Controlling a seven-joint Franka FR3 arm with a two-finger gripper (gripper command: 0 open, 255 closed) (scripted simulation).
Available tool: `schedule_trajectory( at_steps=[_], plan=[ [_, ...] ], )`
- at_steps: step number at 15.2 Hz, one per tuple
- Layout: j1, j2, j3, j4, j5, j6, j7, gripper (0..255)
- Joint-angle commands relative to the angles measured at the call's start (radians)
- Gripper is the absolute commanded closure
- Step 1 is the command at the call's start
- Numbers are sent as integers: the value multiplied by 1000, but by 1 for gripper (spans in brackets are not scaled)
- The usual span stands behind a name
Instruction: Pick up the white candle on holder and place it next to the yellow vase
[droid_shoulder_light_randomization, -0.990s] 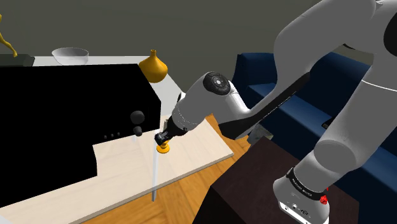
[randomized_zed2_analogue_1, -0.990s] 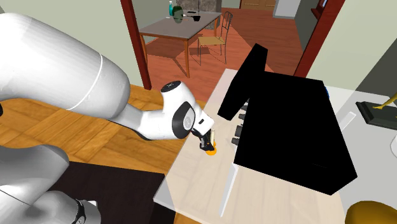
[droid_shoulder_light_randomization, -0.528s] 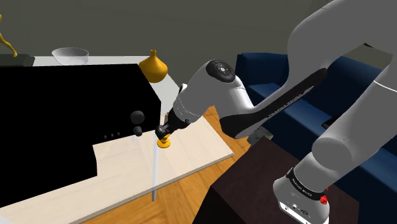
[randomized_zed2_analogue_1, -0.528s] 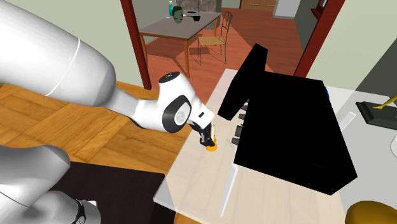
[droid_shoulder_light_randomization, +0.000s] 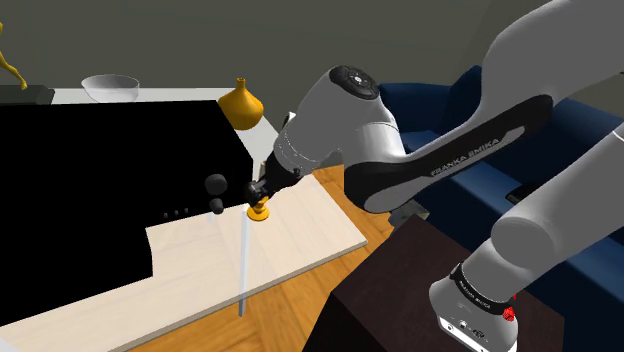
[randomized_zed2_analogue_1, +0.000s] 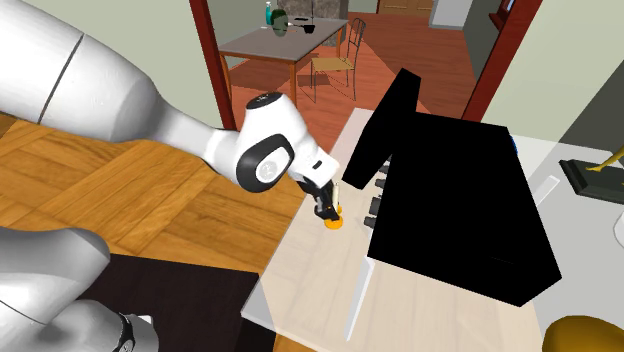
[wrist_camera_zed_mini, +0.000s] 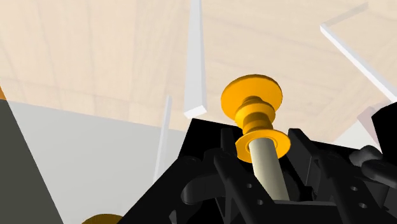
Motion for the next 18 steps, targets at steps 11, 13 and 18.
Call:
schedule_trajectory(
  at_steps=[11, 13, 18],
  plan=[
    [122, -146, -116, 58, 270, -149, -218, 255],
    [134, -163, -130, 73, 292, -176, -237, 255],
    [157, -198, -163, 112, 332, -245, -276, 255]
  ],
)
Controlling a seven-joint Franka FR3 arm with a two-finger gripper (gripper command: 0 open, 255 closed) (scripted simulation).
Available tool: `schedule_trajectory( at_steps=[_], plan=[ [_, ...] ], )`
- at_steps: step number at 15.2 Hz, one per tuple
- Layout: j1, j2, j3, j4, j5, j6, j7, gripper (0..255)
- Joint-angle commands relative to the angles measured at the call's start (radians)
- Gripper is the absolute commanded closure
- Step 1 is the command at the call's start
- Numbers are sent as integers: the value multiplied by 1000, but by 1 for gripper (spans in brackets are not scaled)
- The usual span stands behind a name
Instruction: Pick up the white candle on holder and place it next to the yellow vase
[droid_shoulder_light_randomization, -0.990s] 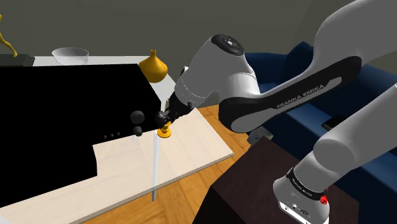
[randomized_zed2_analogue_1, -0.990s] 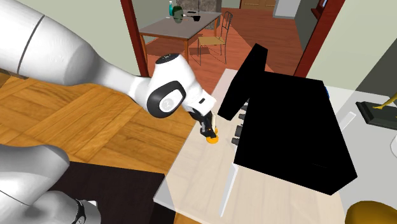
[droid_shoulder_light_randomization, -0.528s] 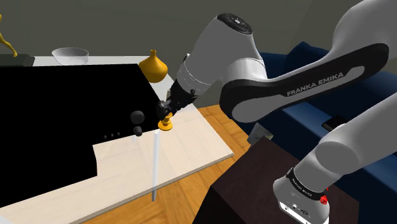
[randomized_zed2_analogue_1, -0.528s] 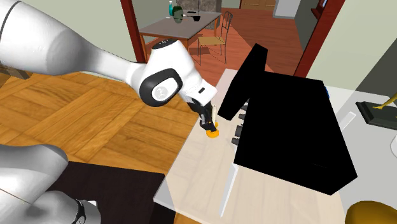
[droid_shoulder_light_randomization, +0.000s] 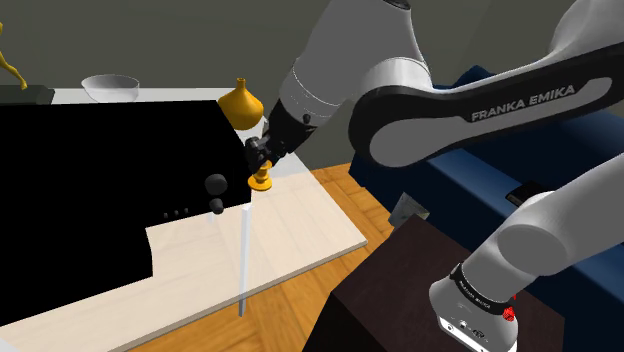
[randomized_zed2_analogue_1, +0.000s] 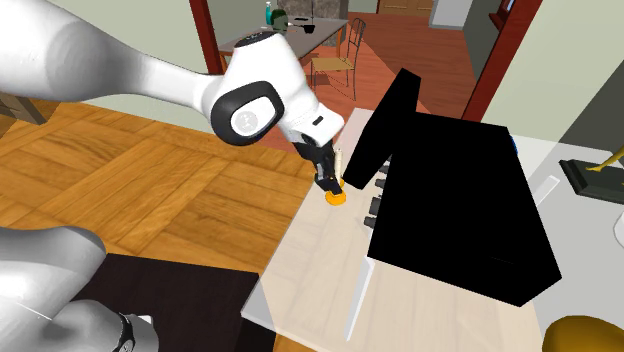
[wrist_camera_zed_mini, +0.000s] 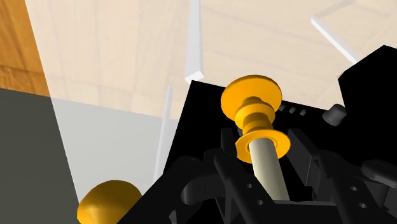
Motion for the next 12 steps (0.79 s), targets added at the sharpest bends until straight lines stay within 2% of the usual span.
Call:
schedule_trajectory(
  at_steps=[1, 12],
  plan=[
    [10, -17, -17, 12, 19, -27, -19, 255],
    [33, -66, -67, 120, 60, -177, -68, 255]
  ],
)
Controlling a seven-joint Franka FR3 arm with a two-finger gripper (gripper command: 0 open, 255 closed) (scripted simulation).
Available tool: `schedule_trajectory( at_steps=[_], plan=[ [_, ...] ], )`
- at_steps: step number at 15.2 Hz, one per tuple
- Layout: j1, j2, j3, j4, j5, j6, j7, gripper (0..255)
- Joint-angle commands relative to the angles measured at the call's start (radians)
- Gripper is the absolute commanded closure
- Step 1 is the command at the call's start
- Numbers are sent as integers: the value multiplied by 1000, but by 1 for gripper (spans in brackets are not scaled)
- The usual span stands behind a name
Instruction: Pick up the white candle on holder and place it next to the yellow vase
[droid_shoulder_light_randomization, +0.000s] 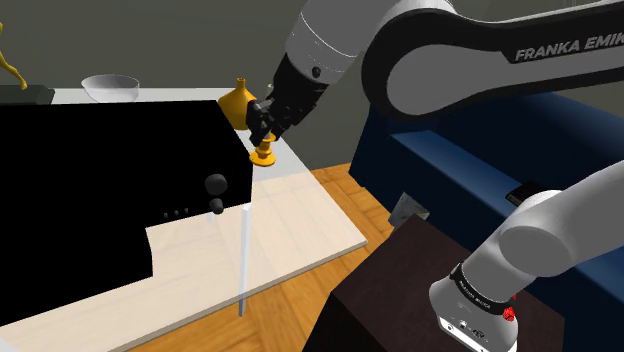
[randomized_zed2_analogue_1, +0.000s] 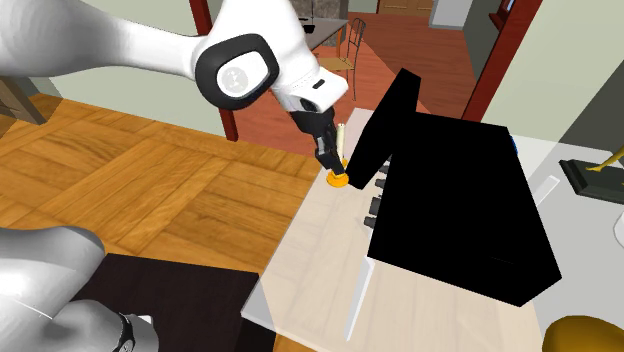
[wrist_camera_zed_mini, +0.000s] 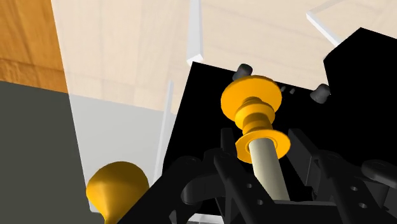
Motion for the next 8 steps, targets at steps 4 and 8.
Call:
schedule_trajectory(
  at_steps=[4, 8],
  plan=[
    [5, -15, -18, 54, 11, -68, -16, 255],
    [-27, 37, -49, 92, -11, -62, -67, 255]
  ],
)
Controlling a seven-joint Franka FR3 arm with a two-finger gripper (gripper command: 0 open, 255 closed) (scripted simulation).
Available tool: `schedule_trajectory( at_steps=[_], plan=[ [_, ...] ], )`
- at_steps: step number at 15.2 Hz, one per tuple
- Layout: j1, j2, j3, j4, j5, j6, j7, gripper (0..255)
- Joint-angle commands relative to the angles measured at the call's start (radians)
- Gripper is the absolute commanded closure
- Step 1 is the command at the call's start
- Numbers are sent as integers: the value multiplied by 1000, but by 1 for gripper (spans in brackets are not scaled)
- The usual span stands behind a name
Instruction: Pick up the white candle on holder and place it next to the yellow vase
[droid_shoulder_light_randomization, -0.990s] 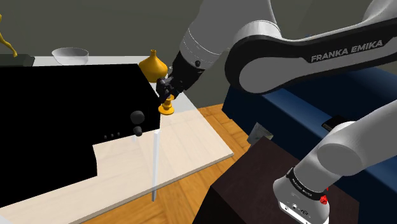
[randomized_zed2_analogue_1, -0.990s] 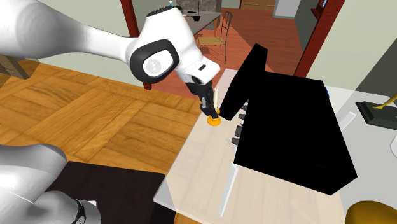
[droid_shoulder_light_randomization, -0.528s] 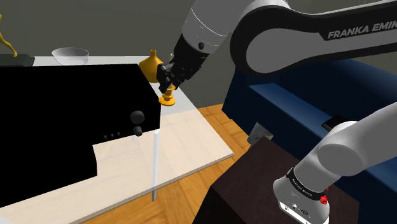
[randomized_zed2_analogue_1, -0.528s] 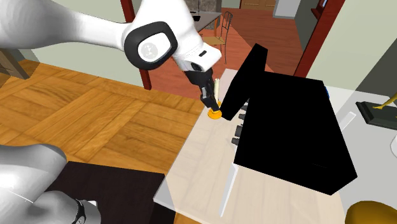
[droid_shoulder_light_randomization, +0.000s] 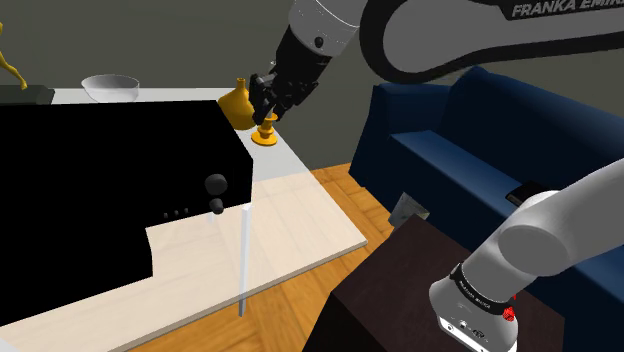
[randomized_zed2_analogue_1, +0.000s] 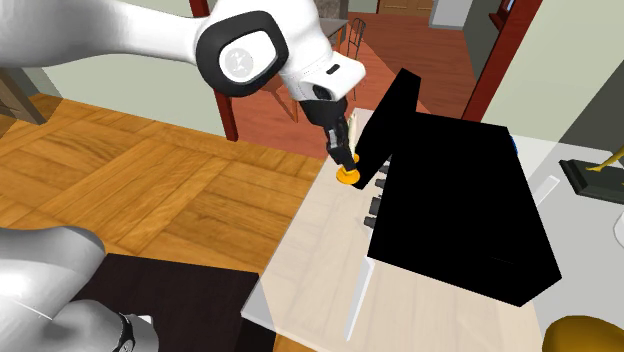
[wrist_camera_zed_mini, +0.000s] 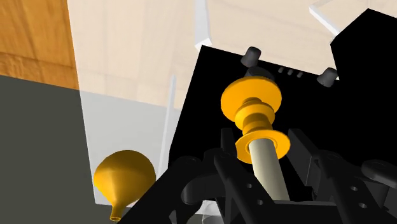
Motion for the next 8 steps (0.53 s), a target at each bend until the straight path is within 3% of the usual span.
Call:
schedule_trajectory(
  at_steps=[1, 8],
  plan=[
    [-21, 38, -14, 28, -18, 4, -27, 255],
    [-93, 194, -63, 144, -88, 19, -118, 255]
  ],
)
